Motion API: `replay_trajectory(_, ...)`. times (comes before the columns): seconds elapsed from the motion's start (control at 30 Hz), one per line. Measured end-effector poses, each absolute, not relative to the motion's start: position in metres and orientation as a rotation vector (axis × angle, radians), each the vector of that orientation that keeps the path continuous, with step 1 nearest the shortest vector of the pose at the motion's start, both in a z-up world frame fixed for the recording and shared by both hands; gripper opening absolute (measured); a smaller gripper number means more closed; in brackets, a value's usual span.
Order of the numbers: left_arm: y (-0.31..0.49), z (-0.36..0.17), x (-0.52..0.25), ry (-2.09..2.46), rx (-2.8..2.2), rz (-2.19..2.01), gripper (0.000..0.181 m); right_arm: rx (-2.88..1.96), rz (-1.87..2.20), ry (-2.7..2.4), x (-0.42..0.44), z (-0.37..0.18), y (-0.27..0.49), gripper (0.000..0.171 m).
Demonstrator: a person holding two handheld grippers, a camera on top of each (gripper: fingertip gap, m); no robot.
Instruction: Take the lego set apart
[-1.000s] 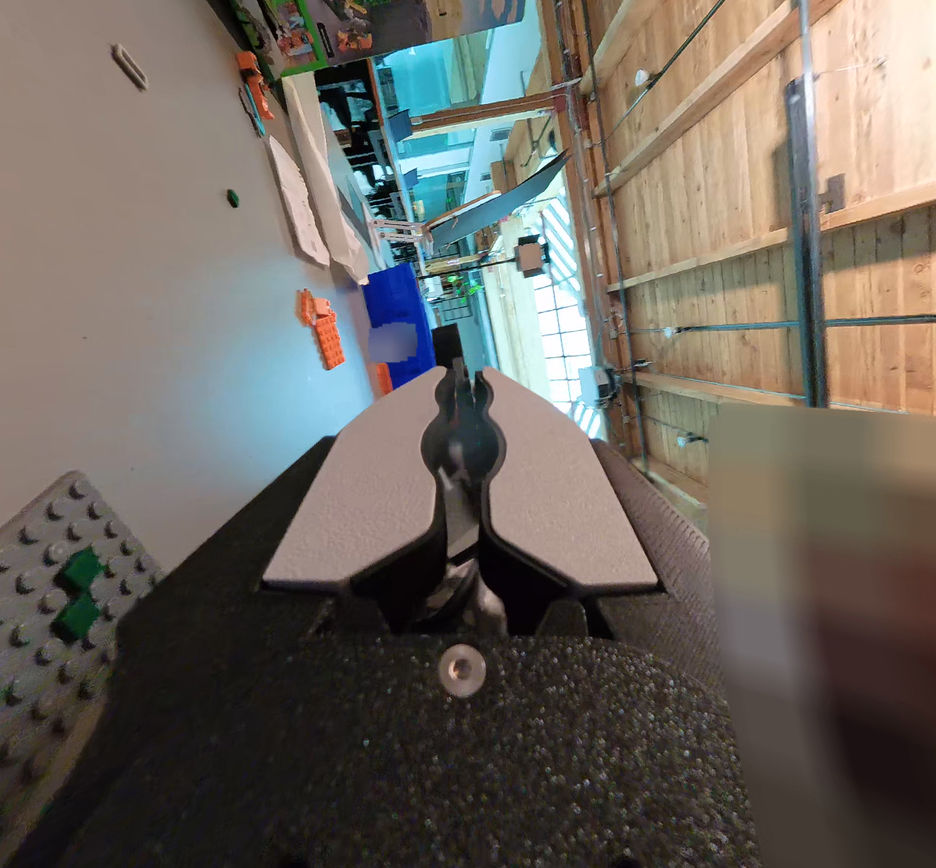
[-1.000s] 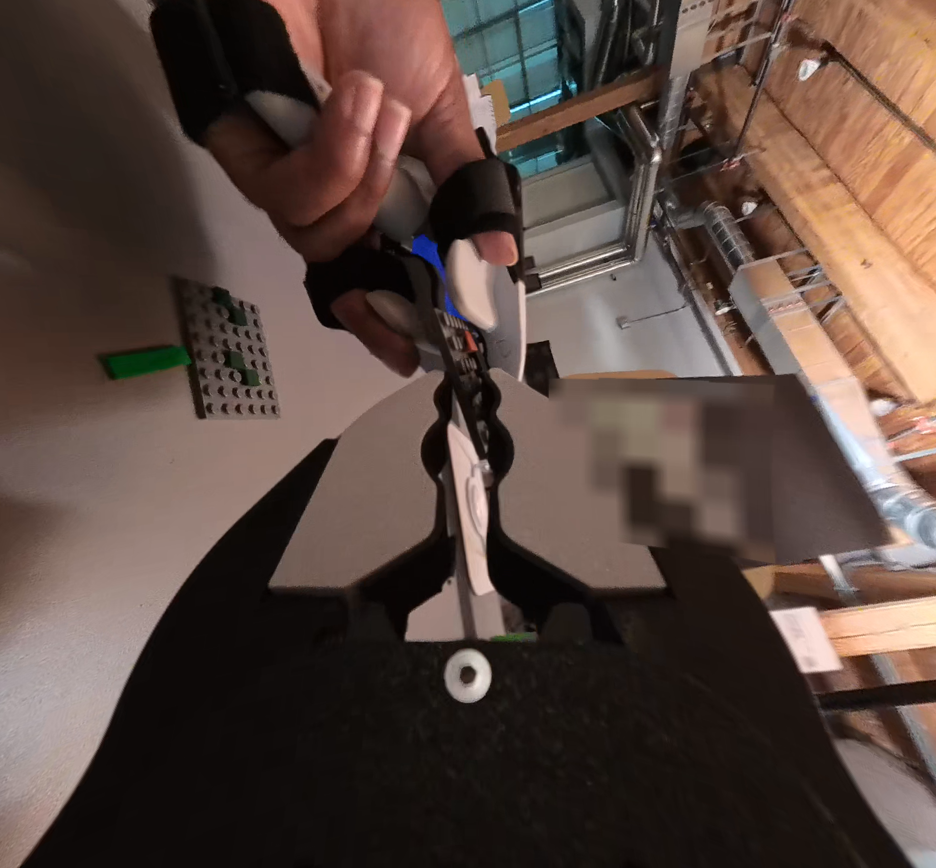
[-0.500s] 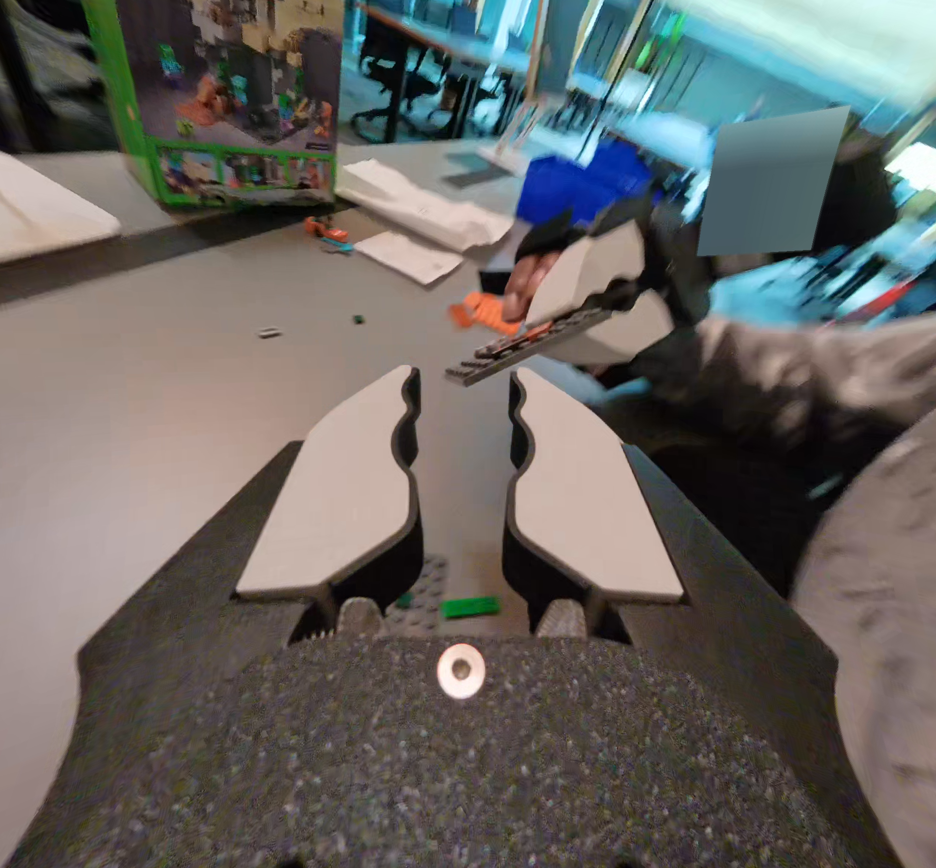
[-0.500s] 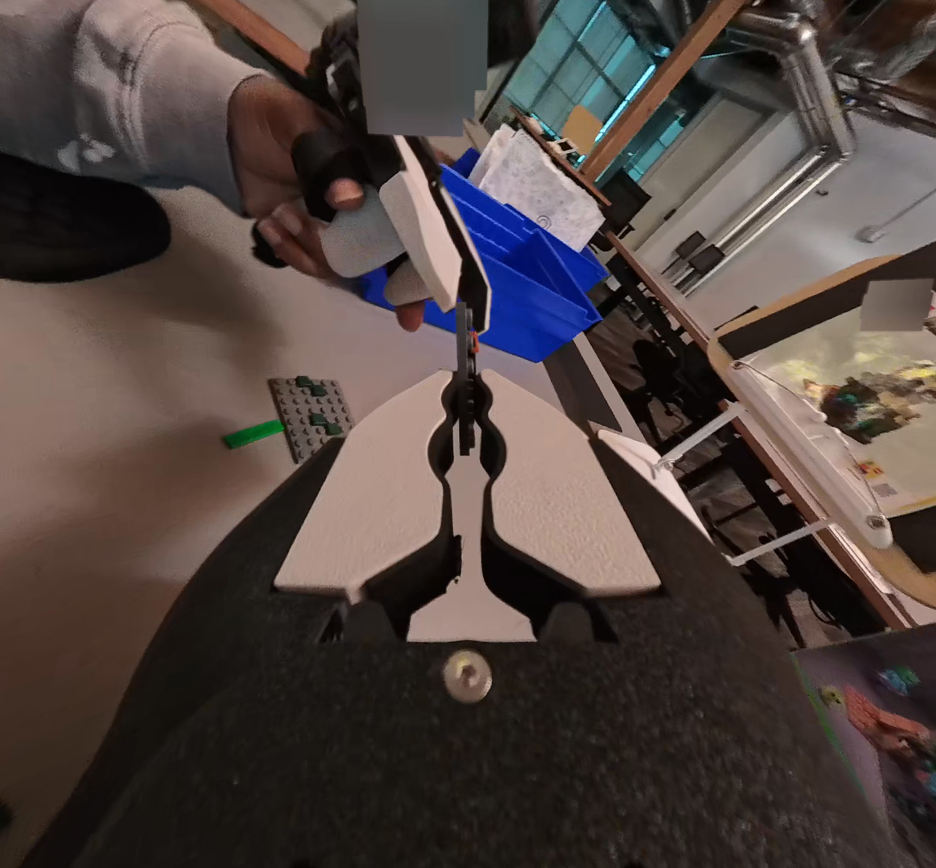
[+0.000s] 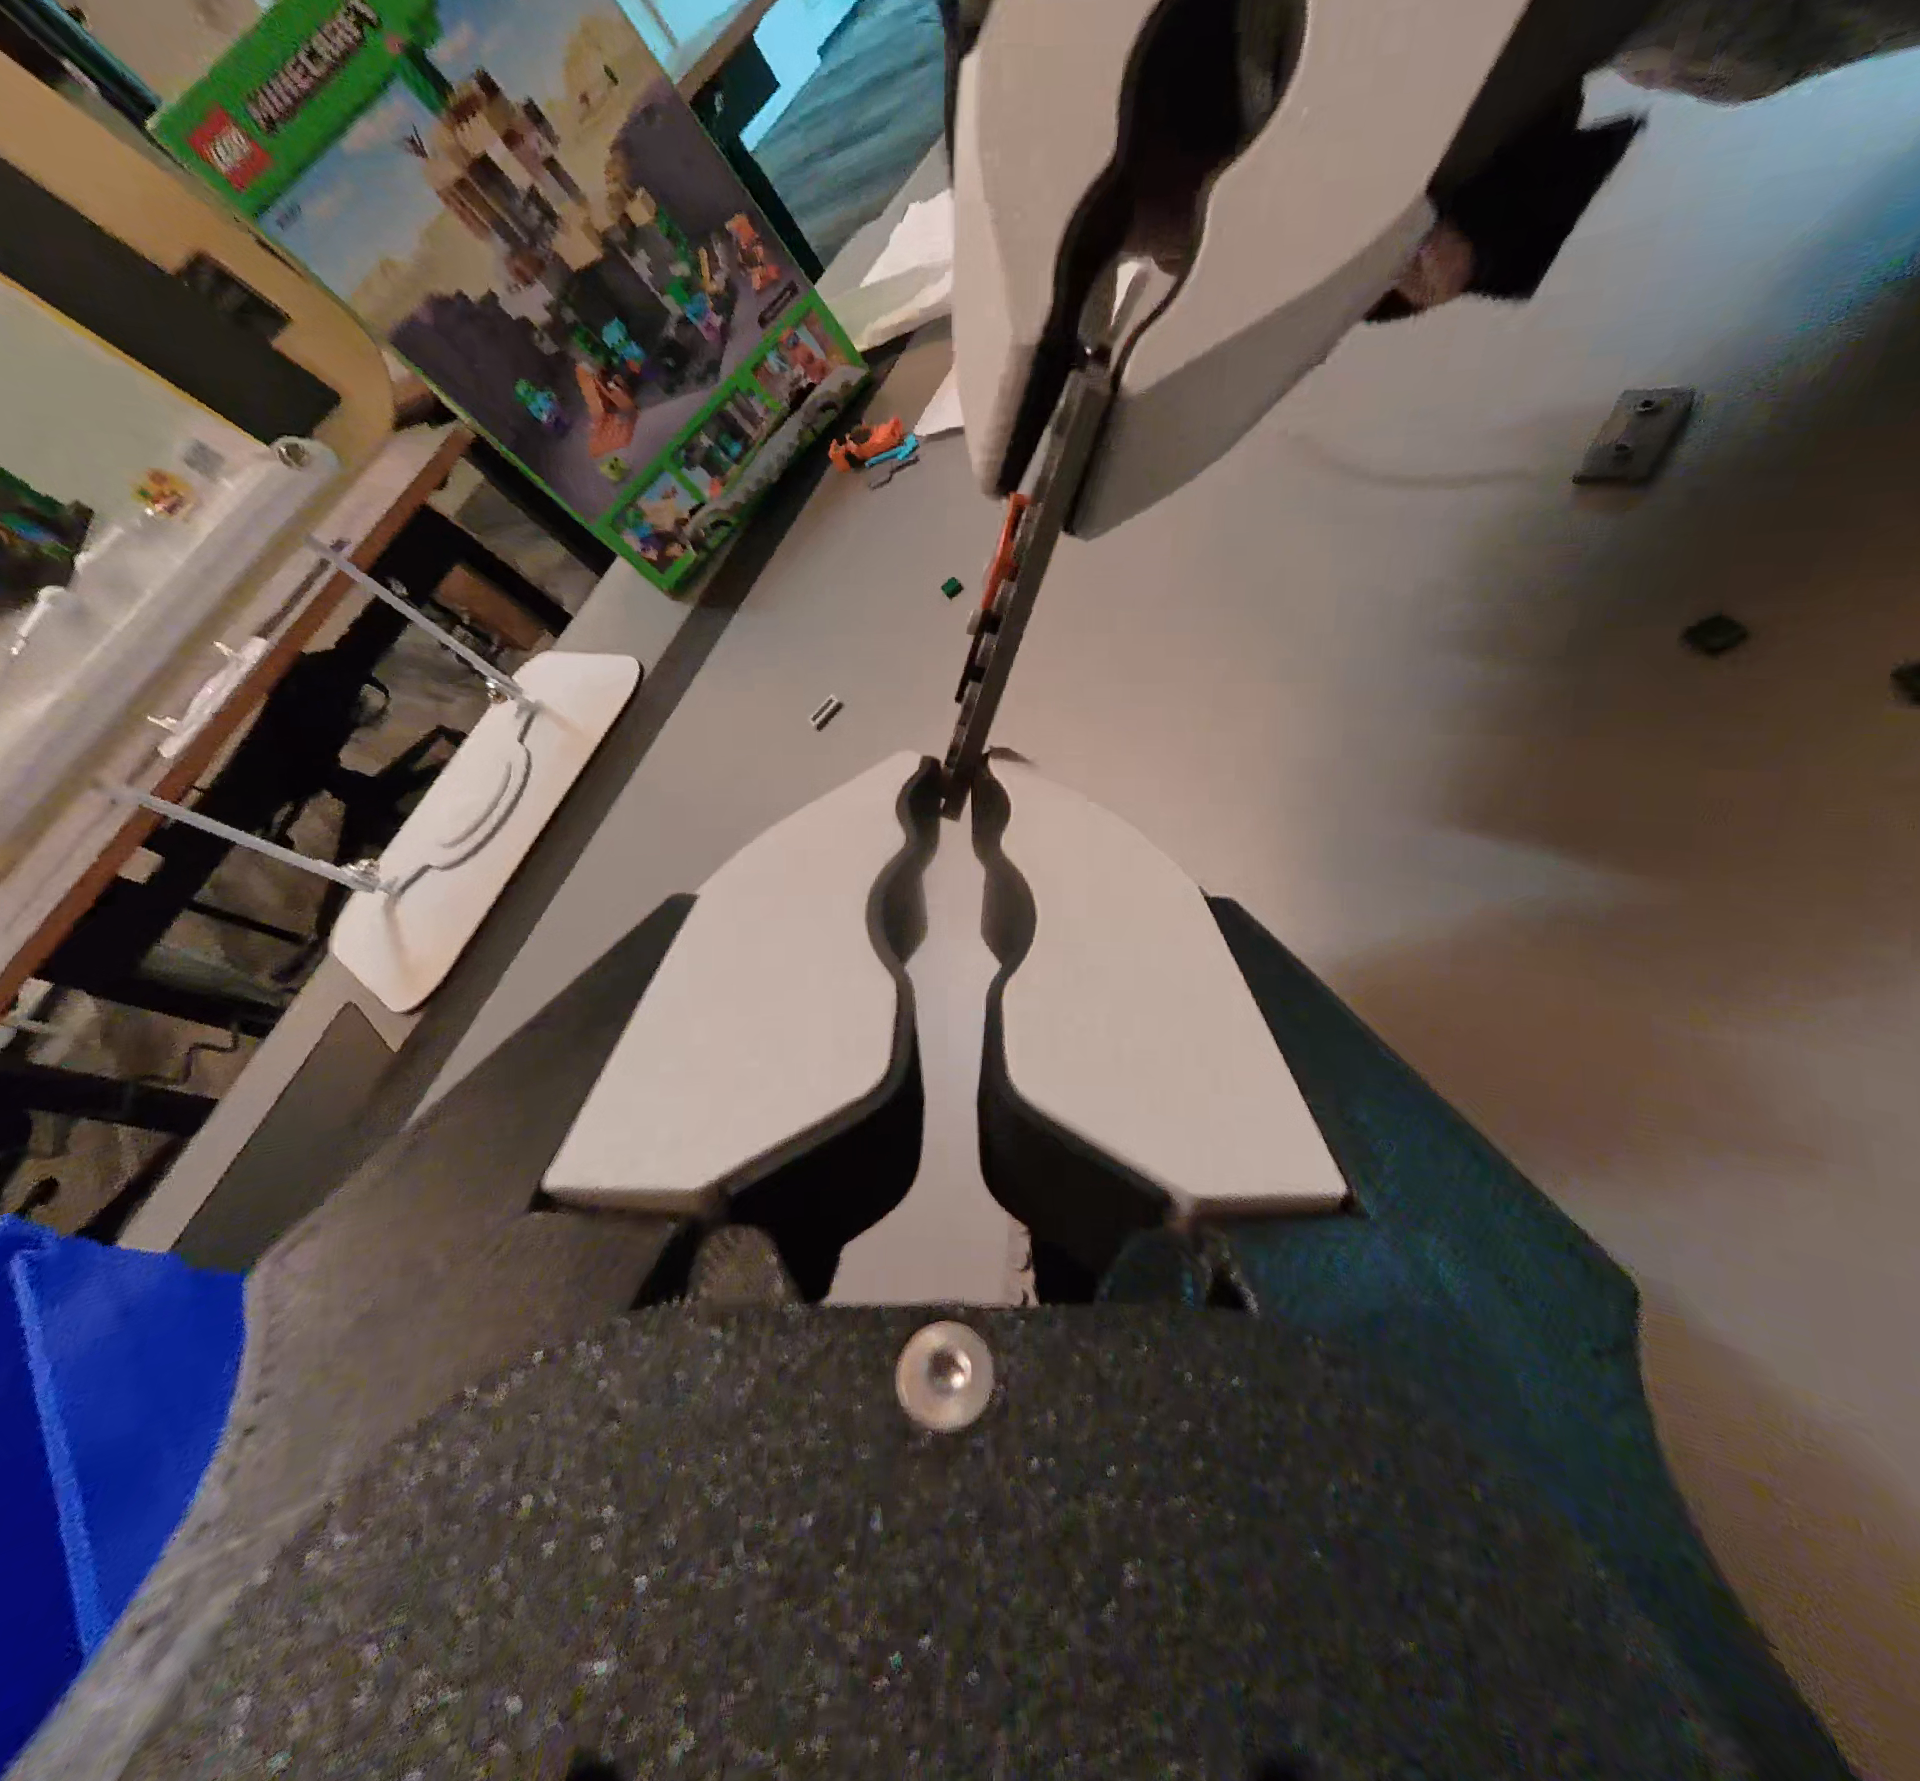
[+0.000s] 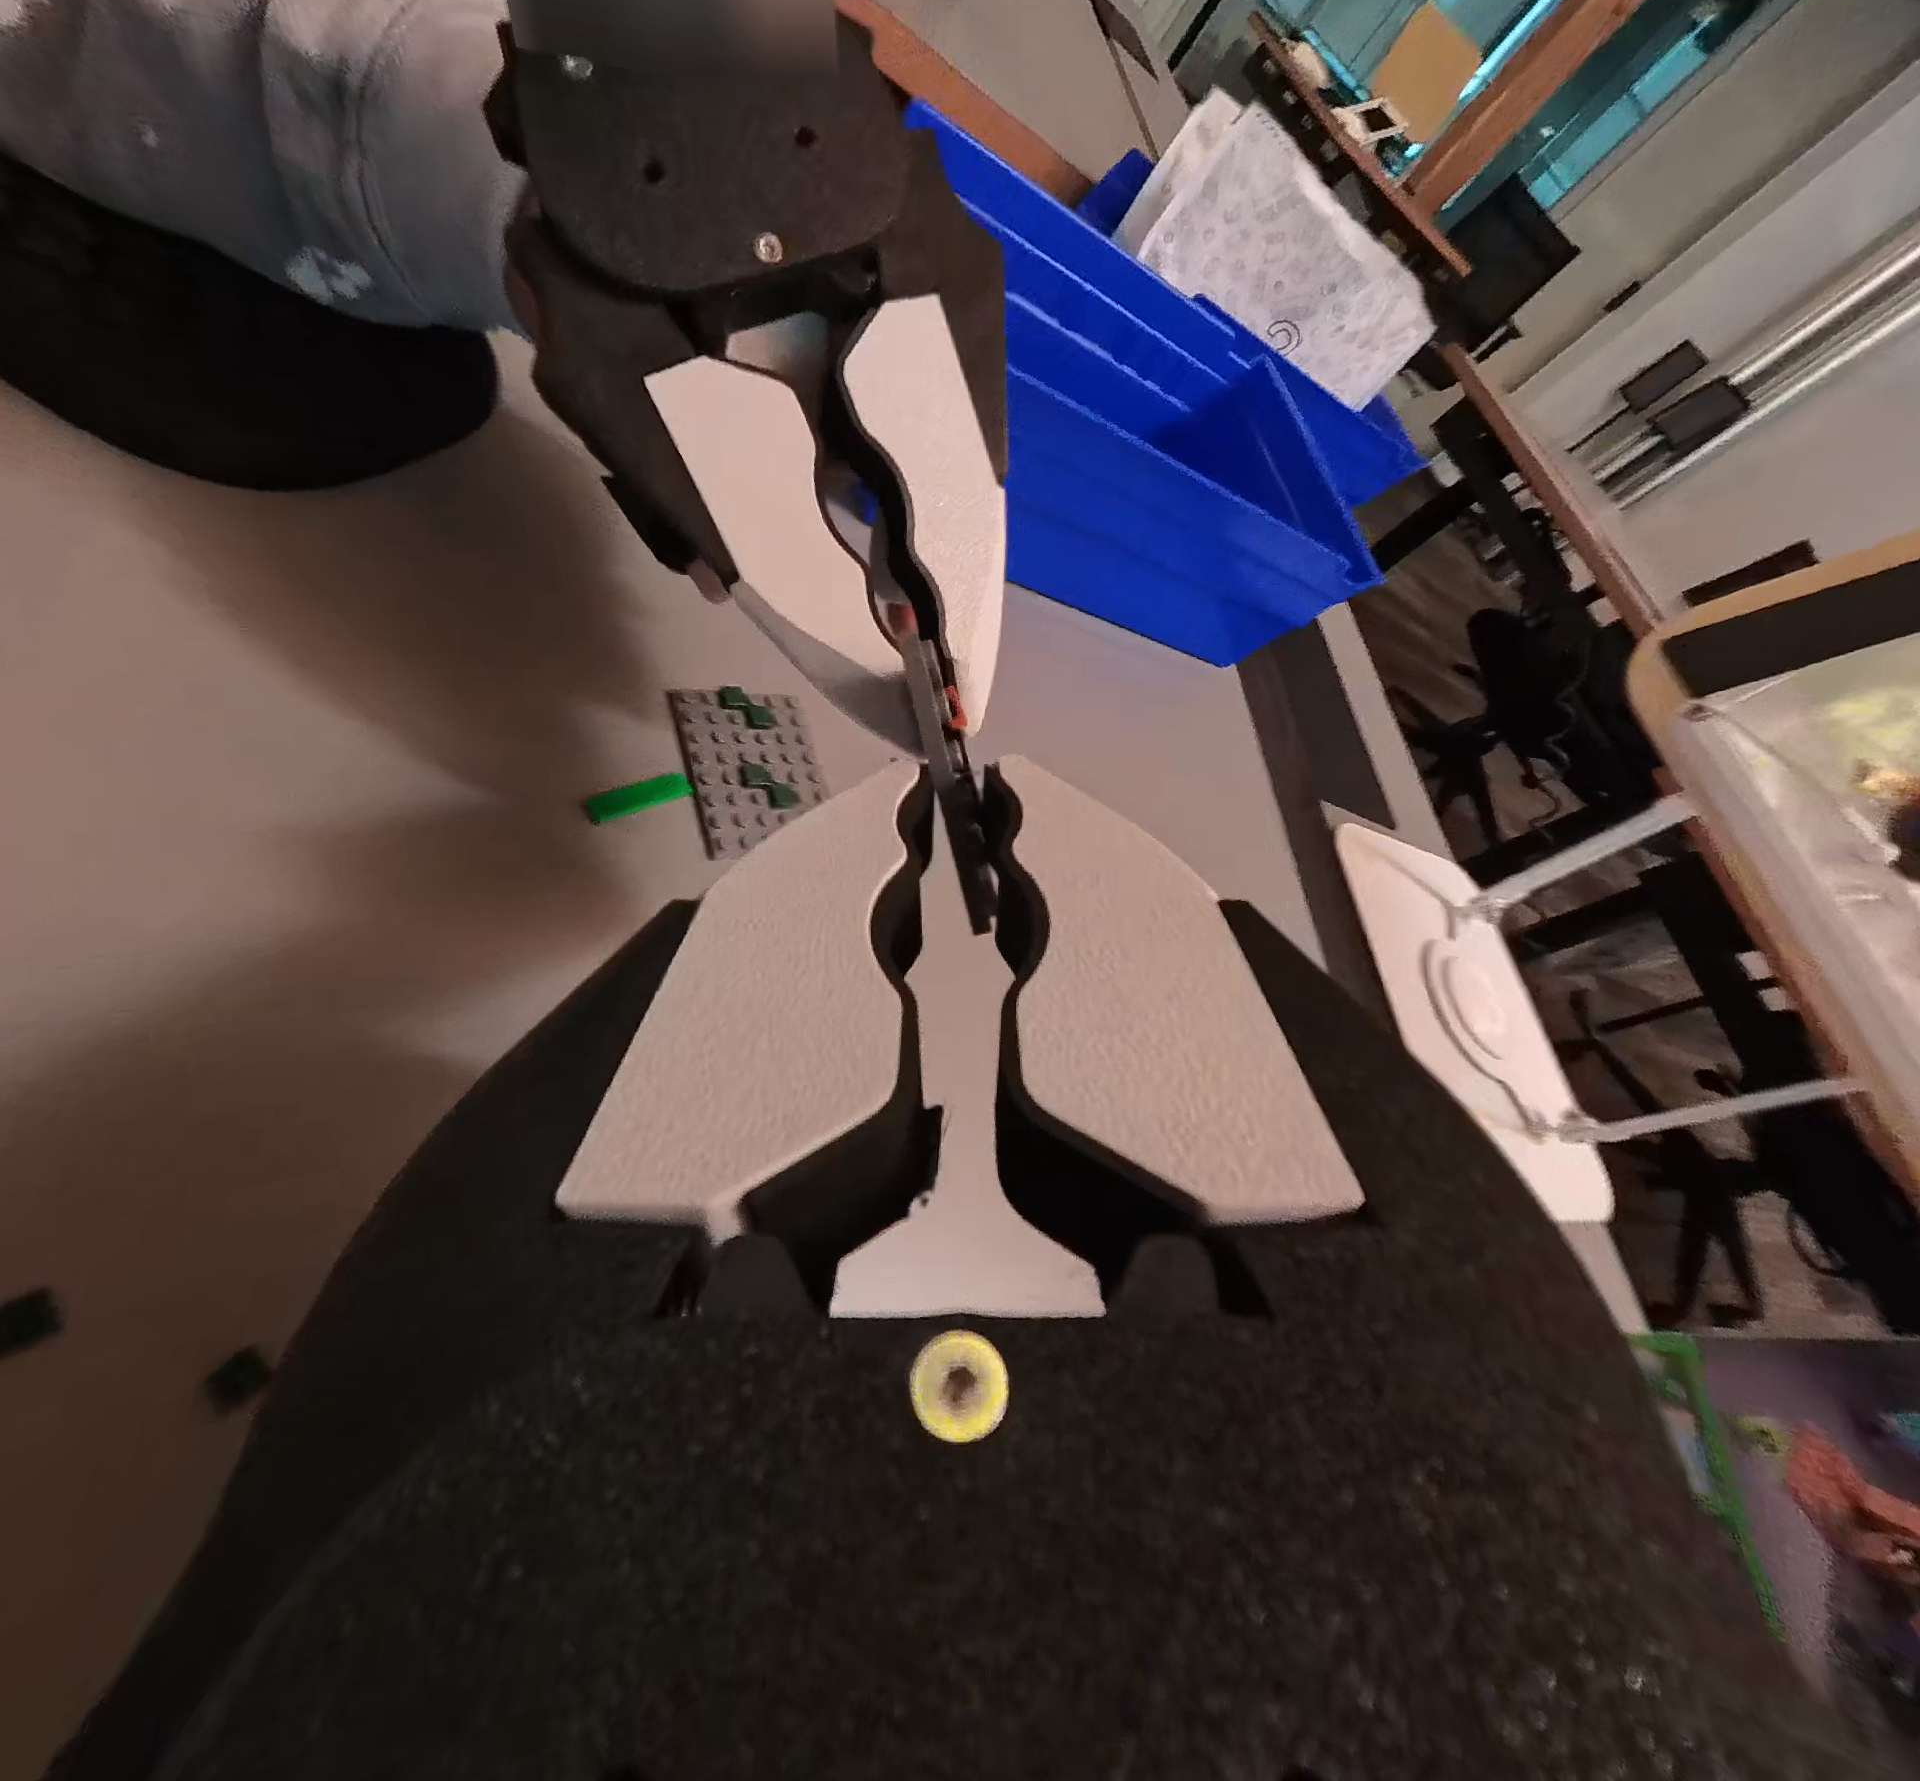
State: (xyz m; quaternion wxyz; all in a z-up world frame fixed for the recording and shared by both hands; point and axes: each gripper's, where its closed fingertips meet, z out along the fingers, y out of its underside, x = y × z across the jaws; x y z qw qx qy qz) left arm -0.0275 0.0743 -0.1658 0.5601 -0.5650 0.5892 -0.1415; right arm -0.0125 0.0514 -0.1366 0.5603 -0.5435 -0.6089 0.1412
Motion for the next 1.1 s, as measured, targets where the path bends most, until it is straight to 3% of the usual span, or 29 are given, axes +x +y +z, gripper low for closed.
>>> replay_trajectory(0.2,0.072,-0.173,-0.026,1.445,-1.255,-0.213,0.005,-1.452,0.650,-1.476,-0.004,-0.136,0.033,0.030)
replay_trajectory(0.77,0.066,-0.191,-0.020,1.639,-1.039,0.095,0.005,-1.582,0.792,-1.518,-0.009,-0.156,0.024,0.028)
replay_trajectory(0.87,0.061,-0.195,-0.021,1.685,-1.017,0.063,0.005,-1.566,0.783,-1.481,-0.003,-0.153,0.032,0.018)
replay_trajectory(1.1,0.043,-0.204,-0.021,1.758,-1.088,-0.177,0.006,-1.559,0.767,-1.605,-0.005,-0.175,0.022,0.020)
